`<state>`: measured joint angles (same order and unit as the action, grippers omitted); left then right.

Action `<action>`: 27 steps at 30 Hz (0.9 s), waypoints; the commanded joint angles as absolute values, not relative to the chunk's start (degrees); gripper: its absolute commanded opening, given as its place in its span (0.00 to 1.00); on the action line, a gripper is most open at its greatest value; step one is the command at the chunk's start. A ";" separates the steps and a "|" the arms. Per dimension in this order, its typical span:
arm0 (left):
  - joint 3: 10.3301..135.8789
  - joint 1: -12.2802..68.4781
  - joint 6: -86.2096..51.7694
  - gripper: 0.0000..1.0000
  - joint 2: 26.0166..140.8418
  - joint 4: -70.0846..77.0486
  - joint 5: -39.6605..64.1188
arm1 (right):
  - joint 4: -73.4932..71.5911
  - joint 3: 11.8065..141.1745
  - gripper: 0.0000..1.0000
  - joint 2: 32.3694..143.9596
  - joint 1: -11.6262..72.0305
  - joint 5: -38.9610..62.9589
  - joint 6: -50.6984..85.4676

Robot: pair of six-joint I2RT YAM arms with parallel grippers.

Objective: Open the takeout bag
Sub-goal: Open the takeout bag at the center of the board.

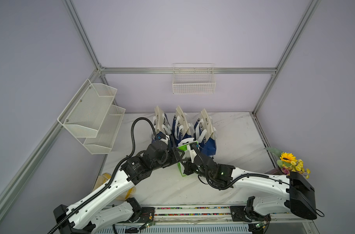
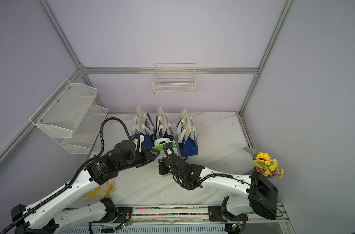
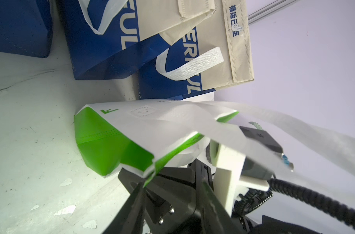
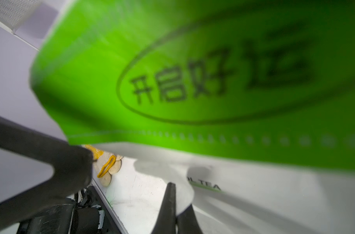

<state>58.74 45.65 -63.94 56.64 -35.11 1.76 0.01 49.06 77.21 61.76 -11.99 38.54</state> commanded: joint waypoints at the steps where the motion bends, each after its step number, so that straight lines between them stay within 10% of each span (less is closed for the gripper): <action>1: 61.80 45.97 -64.78 0.45 55.69 -37.09 1.67 | 0.88 49.28 0.00 78.22 61.42 -11.60 39.54; 16: 61.12 44.85 -65.43 0.34 57.47 -31.24 -4.41 | 0.09 48.30 0.00 77.97 61.42 -11.24 39.57; 23: 60.76 44.74 -66.61 0.54 58.53 -31.99 -1.85 | 0.03 48.10 0.00 77.78 61.43 -11.16 39.50; 27: 59.30 44.48 -67.05 0.48 57.57 -30.13 -3.60 | -0.09 47.82 0.00 77.78 61.43 -11.07 39.63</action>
